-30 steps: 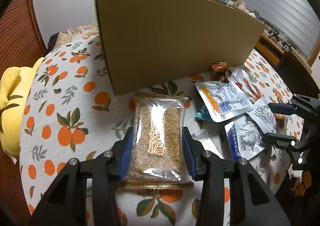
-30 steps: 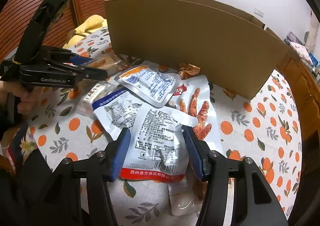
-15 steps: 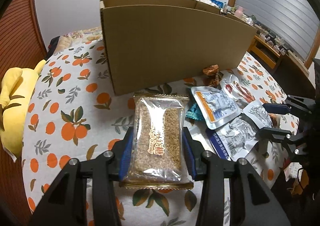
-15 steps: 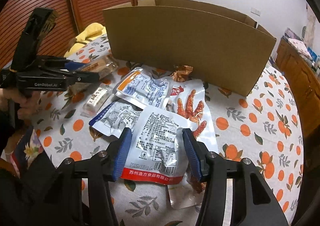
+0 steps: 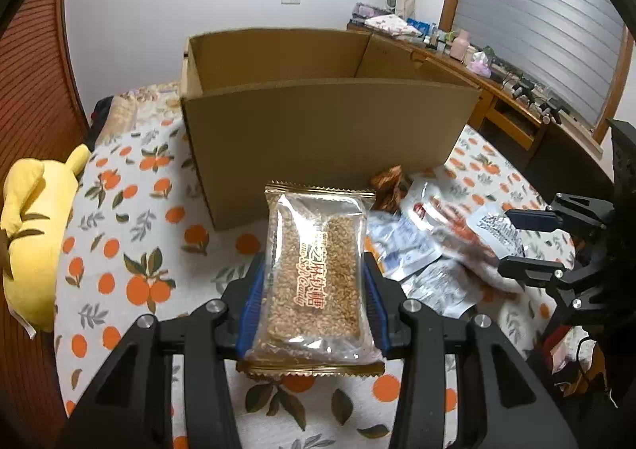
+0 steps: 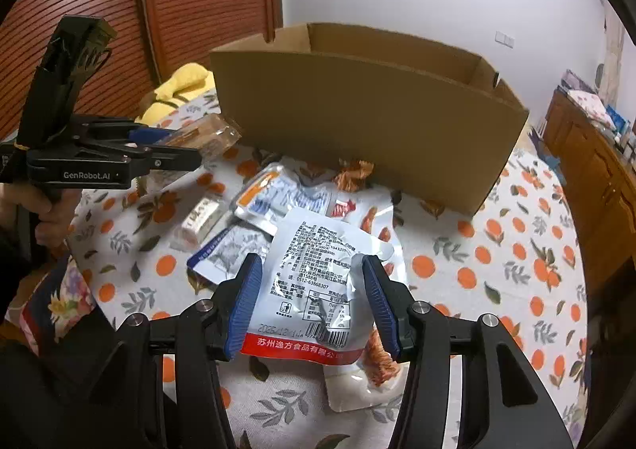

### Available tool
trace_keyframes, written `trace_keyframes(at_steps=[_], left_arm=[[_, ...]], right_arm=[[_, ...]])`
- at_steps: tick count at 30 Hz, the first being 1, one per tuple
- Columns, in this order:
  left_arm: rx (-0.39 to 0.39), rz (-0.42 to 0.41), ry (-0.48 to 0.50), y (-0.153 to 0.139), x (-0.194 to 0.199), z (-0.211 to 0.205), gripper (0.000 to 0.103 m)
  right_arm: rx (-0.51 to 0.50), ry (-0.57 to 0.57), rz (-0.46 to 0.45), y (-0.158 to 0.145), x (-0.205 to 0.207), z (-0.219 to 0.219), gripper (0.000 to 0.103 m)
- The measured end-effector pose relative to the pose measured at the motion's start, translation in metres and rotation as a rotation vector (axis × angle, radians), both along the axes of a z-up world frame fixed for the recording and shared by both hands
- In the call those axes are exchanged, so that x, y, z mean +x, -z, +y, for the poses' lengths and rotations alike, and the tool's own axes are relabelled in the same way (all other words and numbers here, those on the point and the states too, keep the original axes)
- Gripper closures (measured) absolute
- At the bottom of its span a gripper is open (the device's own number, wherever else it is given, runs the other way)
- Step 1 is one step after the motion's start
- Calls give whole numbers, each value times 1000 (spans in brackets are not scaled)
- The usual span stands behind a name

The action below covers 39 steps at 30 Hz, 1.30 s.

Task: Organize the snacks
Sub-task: 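Carry the cracker bar and white pack over the box with both tools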

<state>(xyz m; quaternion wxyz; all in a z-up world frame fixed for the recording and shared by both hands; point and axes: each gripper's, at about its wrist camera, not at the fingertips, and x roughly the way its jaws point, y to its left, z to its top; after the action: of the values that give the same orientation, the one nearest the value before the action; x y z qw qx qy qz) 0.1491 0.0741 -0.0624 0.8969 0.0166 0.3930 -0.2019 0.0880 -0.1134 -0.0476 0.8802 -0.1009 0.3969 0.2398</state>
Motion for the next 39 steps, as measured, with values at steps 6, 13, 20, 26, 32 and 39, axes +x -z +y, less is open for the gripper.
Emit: trace_keyframes(at_steps=[6, 13, 20, 26, 32, 39], left_arm=[[-8, -41, 13, -22, -1, -6, 60], [-19, -84, 17, -47, 6, -8, 60], [-21, -116, 15, -64, 14, -10, 60], [-20, -133, 21, -73, 22, -11, 60], [-36, -147, 32, -78, 34, -13, 60], [-49, -145, 35, -86, 61, -16, 60]], right_arm=[[8, 4, -36, -17, 6, -4, 49], [12, 9, -83, -40, 16, -8, 49], [10, 16, -124, -59, 26, -11, 49], [13, 19, -147, -71, 36, -12, 49], [13, 11, -162, -78, 50, -9, 49], [11, 0, -173, -83, 75, -6, 49]])
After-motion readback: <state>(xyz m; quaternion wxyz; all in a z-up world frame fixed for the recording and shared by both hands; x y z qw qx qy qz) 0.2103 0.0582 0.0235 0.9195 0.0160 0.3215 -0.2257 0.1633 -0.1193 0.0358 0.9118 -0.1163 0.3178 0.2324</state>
